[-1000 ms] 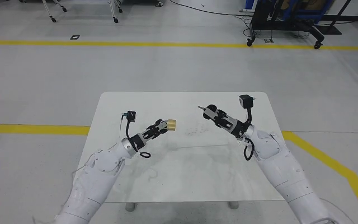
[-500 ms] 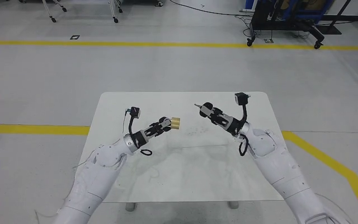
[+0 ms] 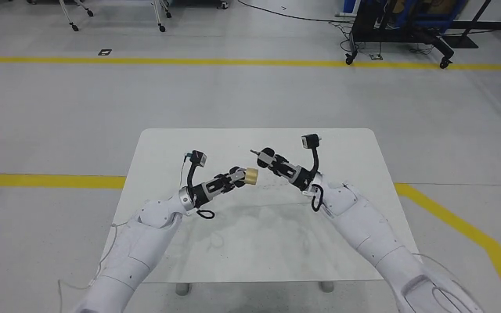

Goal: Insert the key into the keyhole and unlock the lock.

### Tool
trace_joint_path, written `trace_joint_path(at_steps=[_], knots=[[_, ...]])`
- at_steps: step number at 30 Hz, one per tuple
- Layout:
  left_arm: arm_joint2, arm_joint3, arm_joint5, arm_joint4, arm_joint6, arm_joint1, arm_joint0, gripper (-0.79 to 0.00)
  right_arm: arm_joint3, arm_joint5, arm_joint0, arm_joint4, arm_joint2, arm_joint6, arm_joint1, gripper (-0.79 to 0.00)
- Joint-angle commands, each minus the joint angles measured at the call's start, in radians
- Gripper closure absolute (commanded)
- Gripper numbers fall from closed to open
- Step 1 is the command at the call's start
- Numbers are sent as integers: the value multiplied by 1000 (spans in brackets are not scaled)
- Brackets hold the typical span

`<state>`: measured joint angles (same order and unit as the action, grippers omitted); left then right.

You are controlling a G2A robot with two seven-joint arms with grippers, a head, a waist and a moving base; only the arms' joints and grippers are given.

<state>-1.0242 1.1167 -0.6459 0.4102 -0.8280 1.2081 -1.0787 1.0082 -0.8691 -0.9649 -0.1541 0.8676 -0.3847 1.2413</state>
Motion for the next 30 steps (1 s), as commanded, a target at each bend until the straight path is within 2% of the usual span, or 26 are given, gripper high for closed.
trace_joint_path(at_steps=[1, 11, 20, 26, 28, 30], knots=[[-2, -1, 0, -5, 1, 0, -1, 0, -17, -19, 6, -6, -5, -2, 6, 0], [4, 0, 33, -12, 30, 5, -9, 0, -46, -96, 20, -31, -23, -107, 16, 0], [13, -9, 122, 6, 49, 14, 6, 0, -30, -143, -9, -85, 21, -109, 7, 0], [13, -9, 122, 6, 49, 14, 6, 0, 9, -143, -25, -128, 37, -119, 3, 0], [14, 0, 160, -23, 94, 15, 2, 0, 9, -143, -25, -128, 37, -119, 3, 0], [19, 20, 258, 21, 116, 20, -3, 0, 9, -143, -25, -128, 37, -119, 3, 0]])
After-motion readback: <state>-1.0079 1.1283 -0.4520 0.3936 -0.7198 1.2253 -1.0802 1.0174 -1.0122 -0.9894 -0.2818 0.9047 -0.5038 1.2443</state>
